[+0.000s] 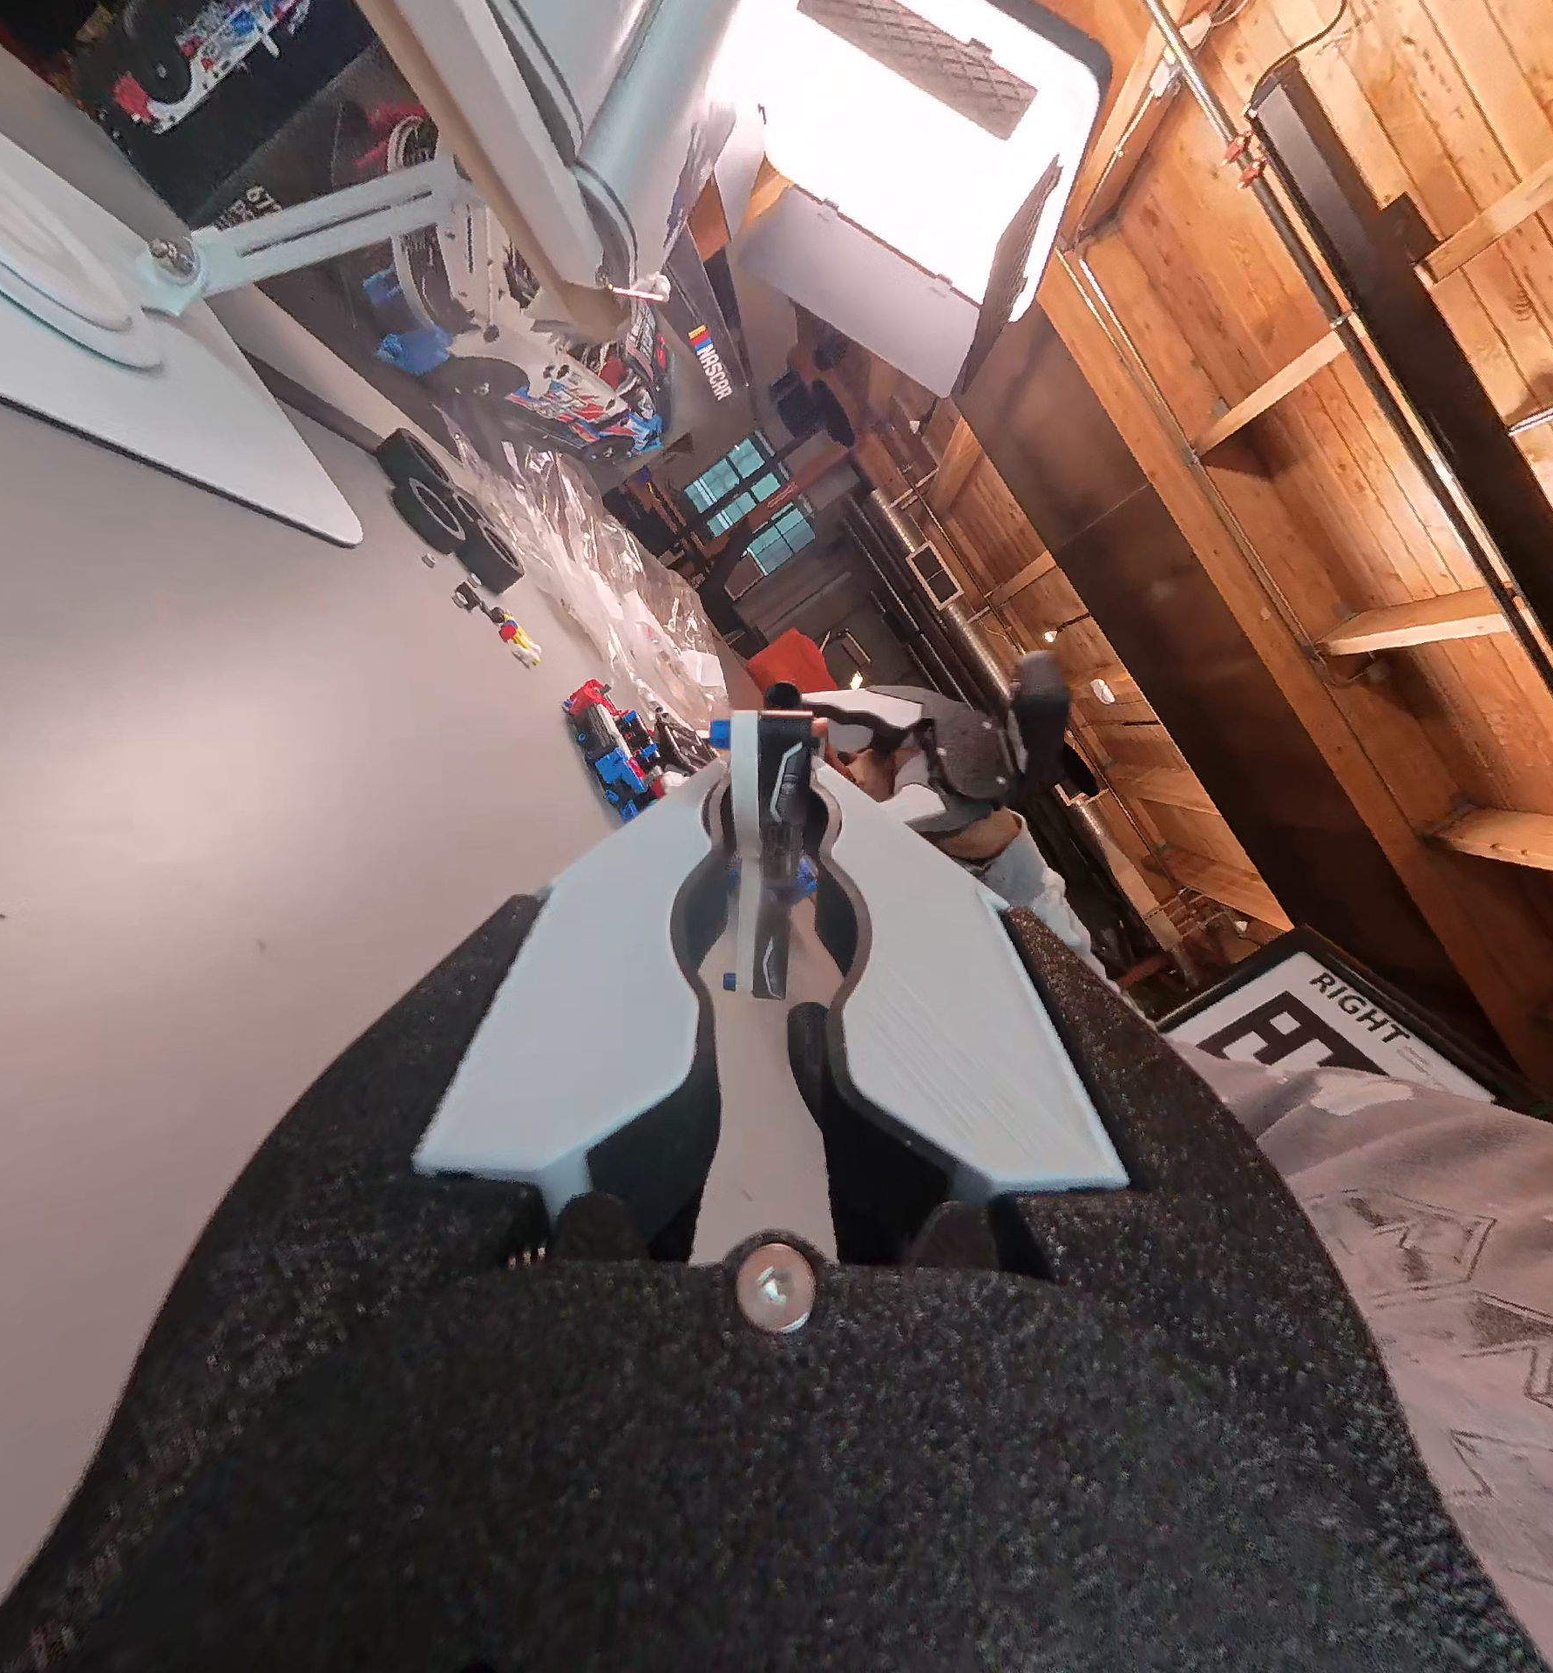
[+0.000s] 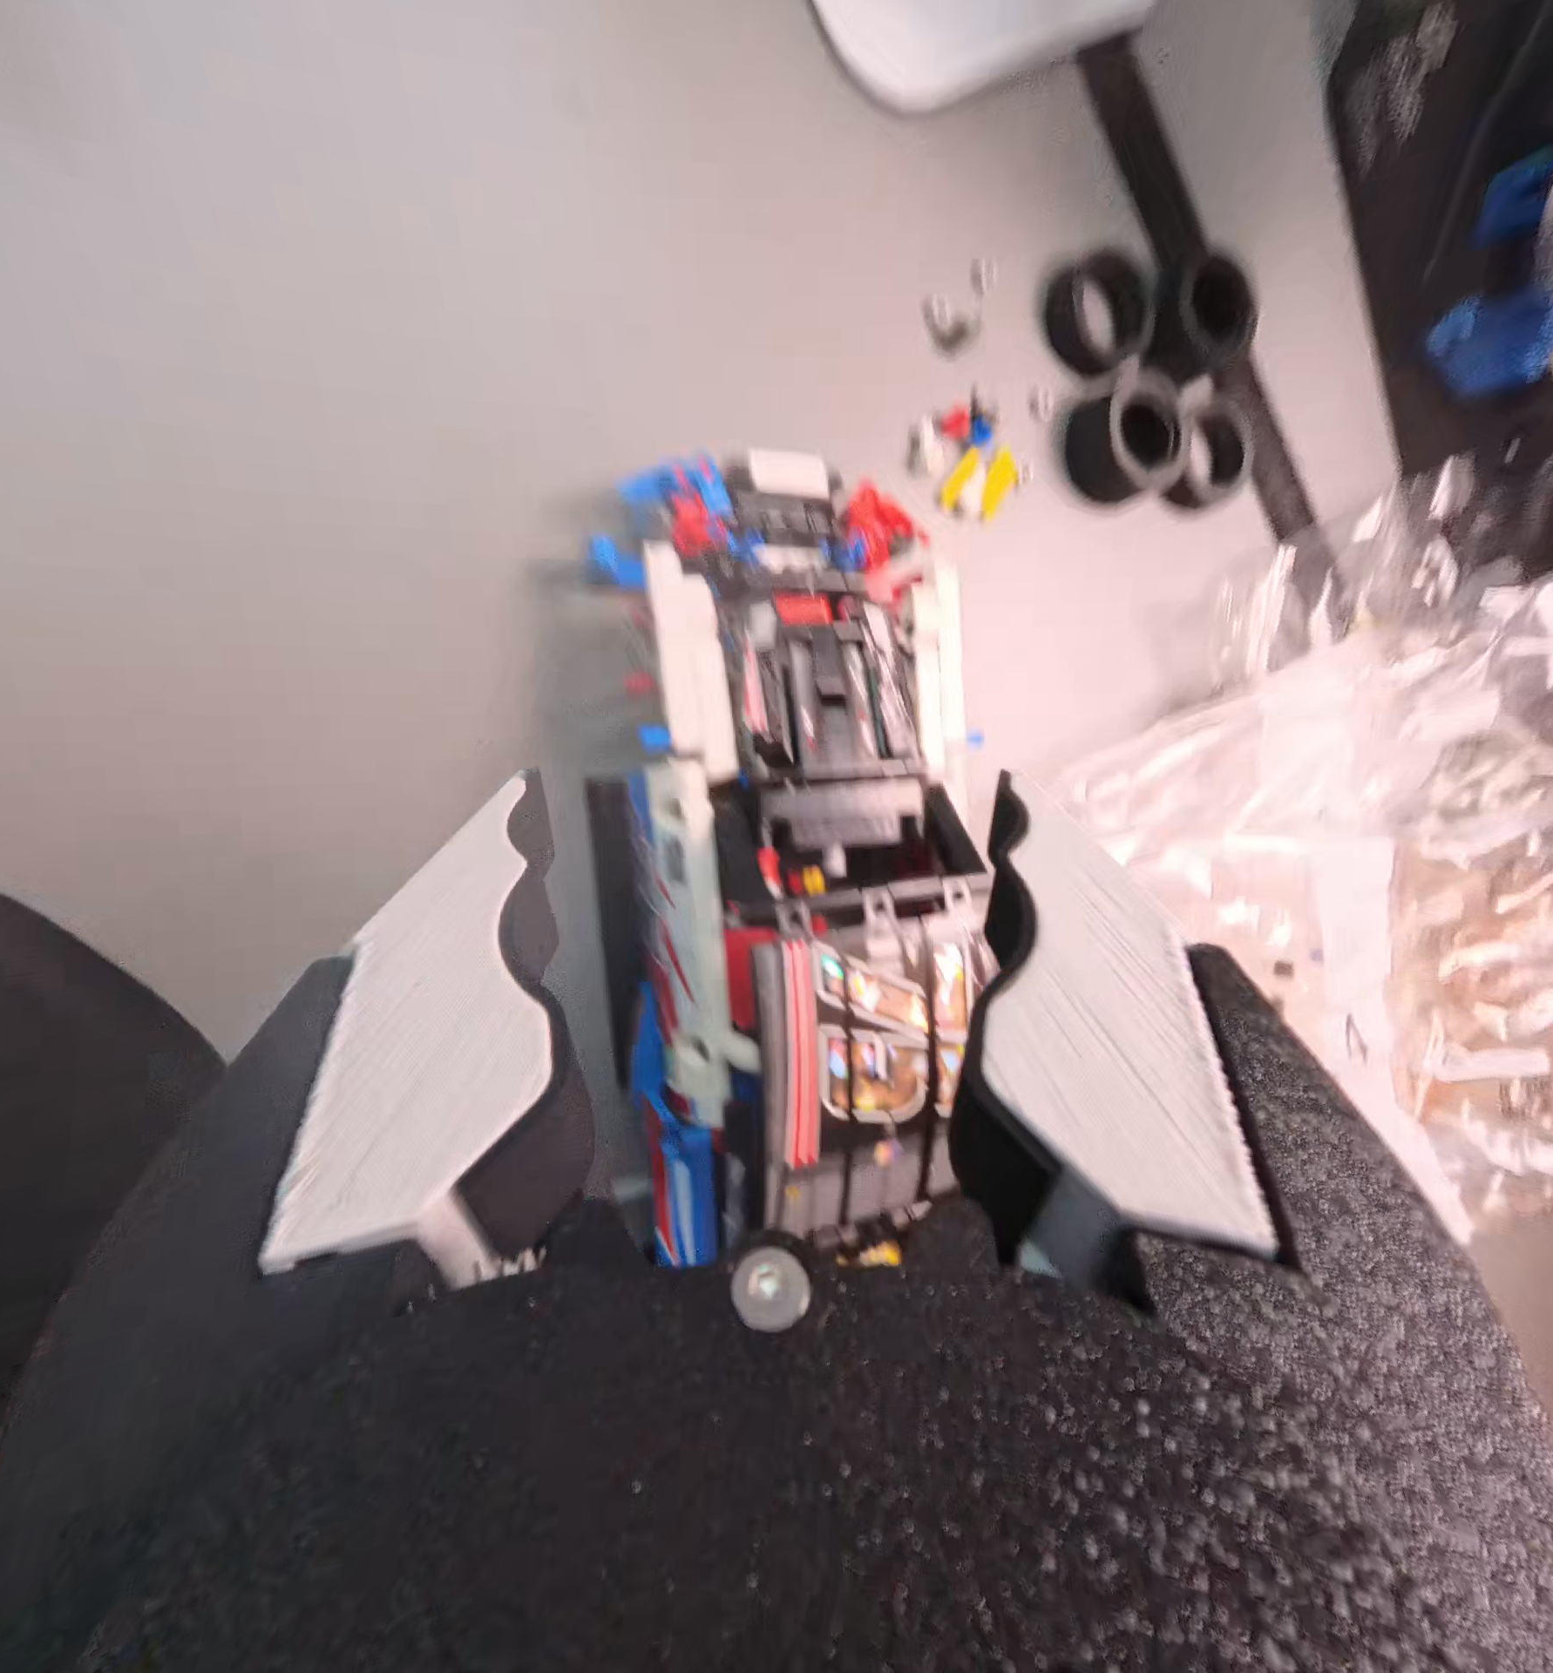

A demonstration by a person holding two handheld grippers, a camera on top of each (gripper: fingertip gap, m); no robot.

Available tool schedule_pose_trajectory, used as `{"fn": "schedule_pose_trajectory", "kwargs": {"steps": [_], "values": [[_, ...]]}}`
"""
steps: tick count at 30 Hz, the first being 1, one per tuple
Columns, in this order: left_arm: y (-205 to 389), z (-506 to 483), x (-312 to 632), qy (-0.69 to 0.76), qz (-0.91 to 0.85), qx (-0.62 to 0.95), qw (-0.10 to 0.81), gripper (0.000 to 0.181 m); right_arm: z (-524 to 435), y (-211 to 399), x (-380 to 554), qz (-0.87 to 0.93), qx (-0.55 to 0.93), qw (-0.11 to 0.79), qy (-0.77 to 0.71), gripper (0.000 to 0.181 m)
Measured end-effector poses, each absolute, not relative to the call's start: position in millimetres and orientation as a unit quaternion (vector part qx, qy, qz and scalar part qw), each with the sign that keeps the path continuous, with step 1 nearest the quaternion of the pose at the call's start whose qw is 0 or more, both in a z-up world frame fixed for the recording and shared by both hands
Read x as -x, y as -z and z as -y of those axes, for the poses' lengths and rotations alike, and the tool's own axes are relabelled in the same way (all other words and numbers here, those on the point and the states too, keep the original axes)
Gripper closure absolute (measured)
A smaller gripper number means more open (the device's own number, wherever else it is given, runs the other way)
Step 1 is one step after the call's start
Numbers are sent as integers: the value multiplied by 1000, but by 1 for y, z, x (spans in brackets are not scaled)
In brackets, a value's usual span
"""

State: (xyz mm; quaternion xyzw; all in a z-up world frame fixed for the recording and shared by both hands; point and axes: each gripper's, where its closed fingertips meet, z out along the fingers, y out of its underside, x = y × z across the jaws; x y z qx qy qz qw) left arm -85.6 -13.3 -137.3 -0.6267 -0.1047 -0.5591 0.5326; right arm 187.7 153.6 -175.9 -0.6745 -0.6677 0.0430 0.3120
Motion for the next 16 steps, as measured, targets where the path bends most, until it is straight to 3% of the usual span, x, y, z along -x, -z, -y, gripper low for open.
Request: {"fn": "schedule_pose_trajectory", "kwargs": {"steps": [1,4,6,10,12,15,16], "values": [[140,11,81,559,109,629,529,172,-133,166,-163,668,655,345,-73,86],[146,0,64,552,126,639,521,172,-57,152,-80,624,621,412,-236,94],[148,-5,54,546,126,648,516,172,-17,160,-34,588,611,425,-315,90],[151,-6,42,558,125,648,503,171,4,188,17,580,617,428,-318,93],[153,0,40,581,127,641,486,170,3,192,21,586,614,414,-329,112],[157,6,43,588,126,643,475,167,2,184,14,605,564,428,-363,164],[157,7,43,593,119,643,470,167,1,179,11,600,553,441,-374,163]]}}
